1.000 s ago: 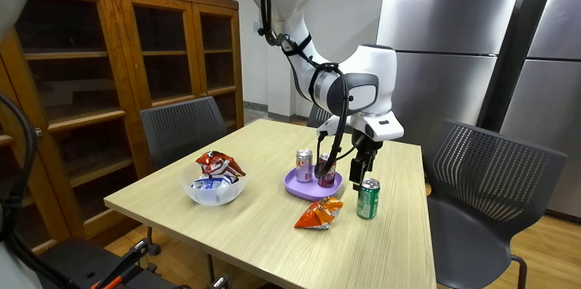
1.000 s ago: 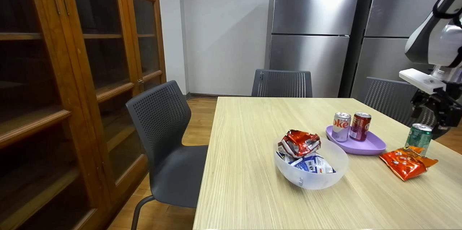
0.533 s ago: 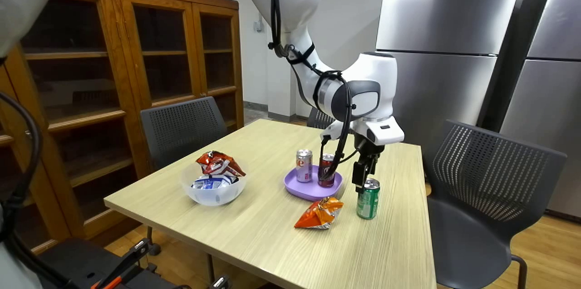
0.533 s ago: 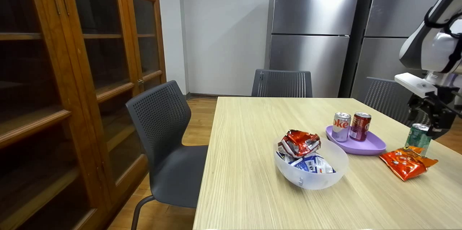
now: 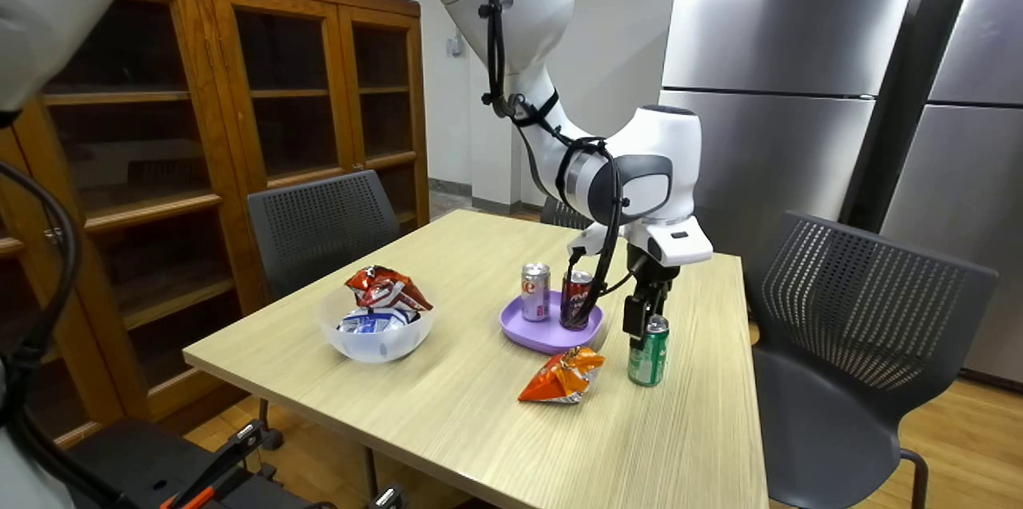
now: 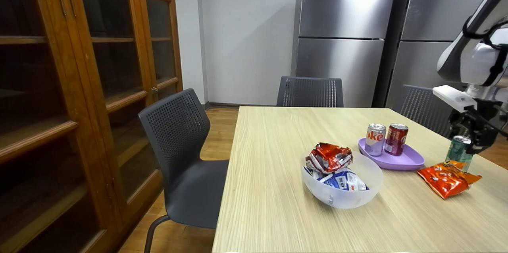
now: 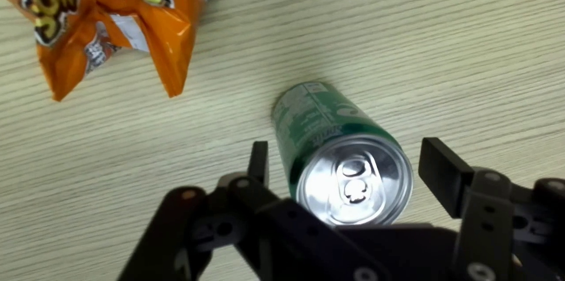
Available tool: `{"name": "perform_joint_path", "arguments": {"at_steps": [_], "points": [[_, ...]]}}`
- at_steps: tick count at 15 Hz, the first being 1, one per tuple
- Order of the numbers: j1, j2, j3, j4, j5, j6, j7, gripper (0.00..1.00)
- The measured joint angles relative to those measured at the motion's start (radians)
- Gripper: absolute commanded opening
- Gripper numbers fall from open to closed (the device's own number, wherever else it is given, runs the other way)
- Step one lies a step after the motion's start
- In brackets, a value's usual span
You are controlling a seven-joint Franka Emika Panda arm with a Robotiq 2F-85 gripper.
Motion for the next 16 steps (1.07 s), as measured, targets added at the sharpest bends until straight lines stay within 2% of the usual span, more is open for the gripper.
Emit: {"name": "perform_joint_path", "arguments": {"at_steps": [2,3,10,16], "points": [[-0.001,0.001,-0.003,0.0,0.0,0.0,0.002,0.42],[-0.001,0.001,-0.005,0.0,0.0,0.0,0.003,0.39],[0.003,-0.007,-0.009,-0.01,0.0,0.004,0.004,0.39],[0.045,-0.108,-0.009,-0.111,-0.002,0.036,0.004,0.39]]}}
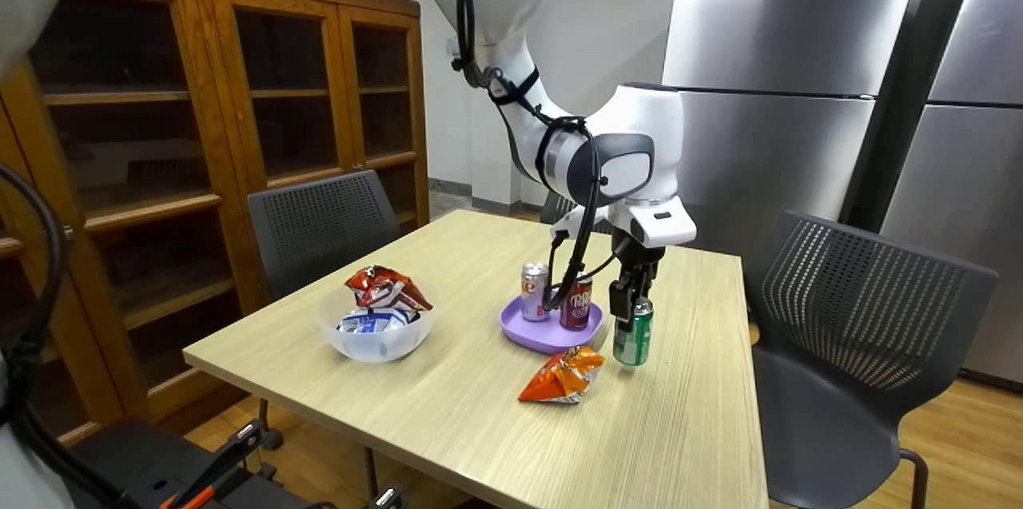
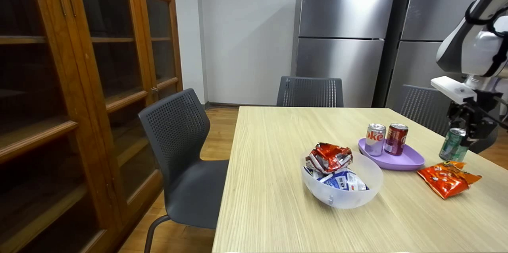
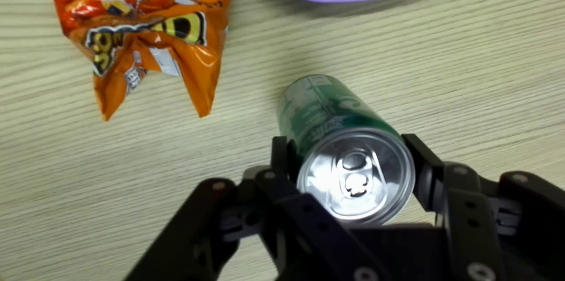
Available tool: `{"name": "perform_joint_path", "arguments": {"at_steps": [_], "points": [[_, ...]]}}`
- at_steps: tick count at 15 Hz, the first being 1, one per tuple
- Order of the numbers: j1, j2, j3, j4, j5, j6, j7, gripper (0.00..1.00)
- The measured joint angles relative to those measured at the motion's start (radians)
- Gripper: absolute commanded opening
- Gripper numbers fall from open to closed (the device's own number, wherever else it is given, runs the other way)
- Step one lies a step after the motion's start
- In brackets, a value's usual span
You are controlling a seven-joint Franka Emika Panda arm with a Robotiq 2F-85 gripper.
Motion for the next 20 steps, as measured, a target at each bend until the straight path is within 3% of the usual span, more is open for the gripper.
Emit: {"name": "perform_joint_path", "arguments": {"at_steps": [10,20], "points": [[0.107,-0.205,-0.004,-0.206,-0.043,0.024,0.03,0.39],[0.167,-0.218,0.056,-0.238,-0.045,0.033,0.109,0.39]]}}
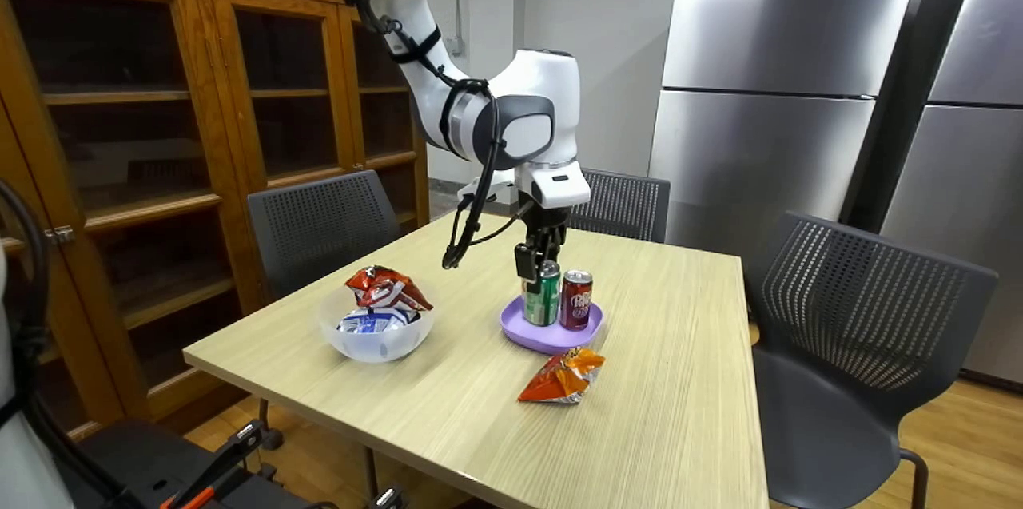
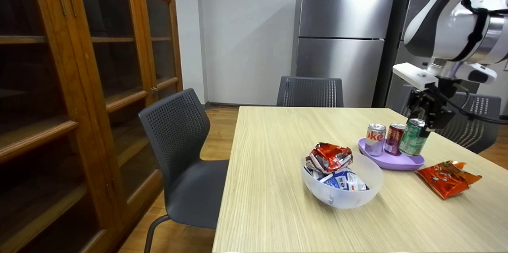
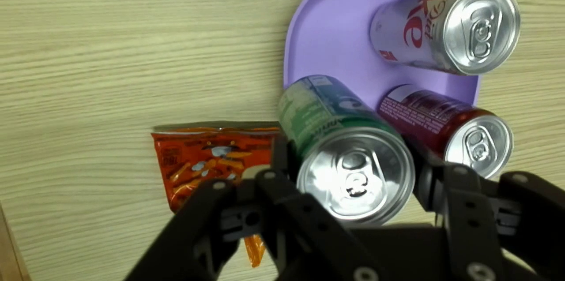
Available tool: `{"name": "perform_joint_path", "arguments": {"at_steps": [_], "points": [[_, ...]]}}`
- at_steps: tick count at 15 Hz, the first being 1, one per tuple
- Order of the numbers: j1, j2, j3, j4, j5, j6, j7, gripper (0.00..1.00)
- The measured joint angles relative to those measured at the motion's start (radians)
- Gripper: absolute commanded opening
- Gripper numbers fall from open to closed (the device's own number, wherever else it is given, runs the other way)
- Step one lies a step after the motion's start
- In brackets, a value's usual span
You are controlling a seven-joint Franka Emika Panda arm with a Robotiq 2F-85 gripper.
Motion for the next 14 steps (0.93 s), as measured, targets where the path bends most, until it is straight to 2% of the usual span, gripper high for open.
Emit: {"name": "perform_joint_path", "arguments": {"at_steps": [14], "points": [[0.004,0.071,0.013,0.057,0.0,-0.002,0.008,0.39]]}}
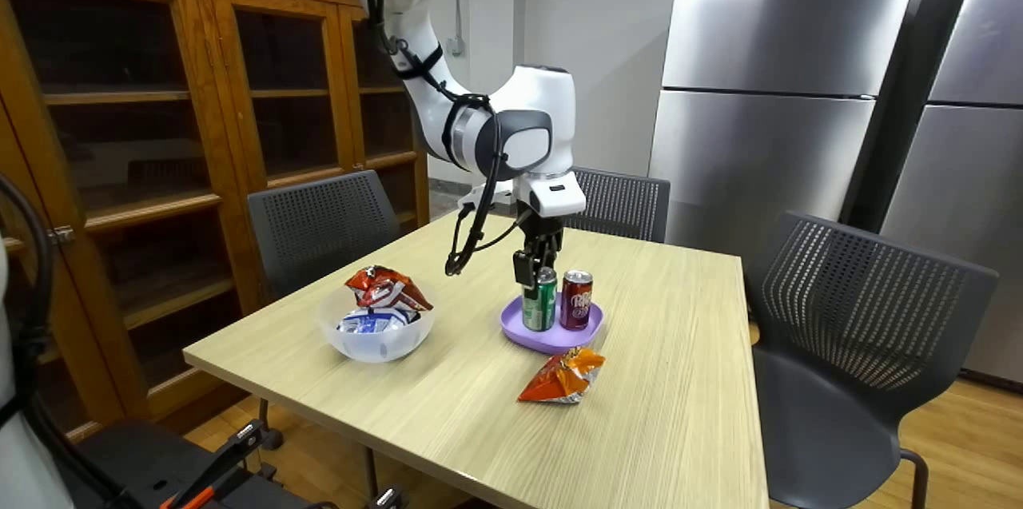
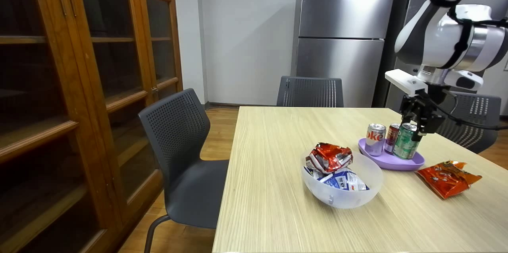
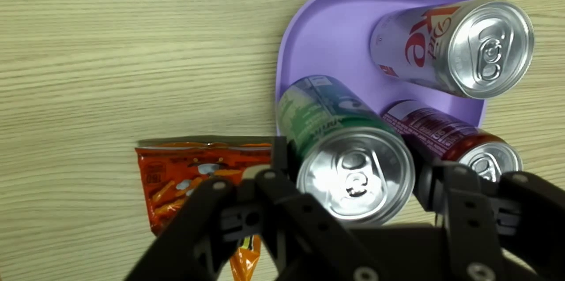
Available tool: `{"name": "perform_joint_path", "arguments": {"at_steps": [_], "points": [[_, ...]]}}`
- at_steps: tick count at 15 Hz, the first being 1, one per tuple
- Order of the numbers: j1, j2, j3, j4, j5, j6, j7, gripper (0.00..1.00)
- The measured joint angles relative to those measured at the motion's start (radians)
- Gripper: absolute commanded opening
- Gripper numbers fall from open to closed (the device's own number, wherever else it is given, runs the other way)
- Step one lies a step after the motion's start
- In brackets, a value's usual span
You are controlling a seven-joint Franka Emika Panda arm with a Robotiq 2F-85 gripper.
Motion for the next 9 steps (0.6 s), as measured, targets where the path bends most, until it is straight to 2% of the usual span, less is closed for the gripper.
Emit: {"name": "perform_joint_path", "arguments": {"at_steps": [9], "points": [[0.0,0.083,0.0,0.08,0.0,-0.003,0.005,0.39]]}}
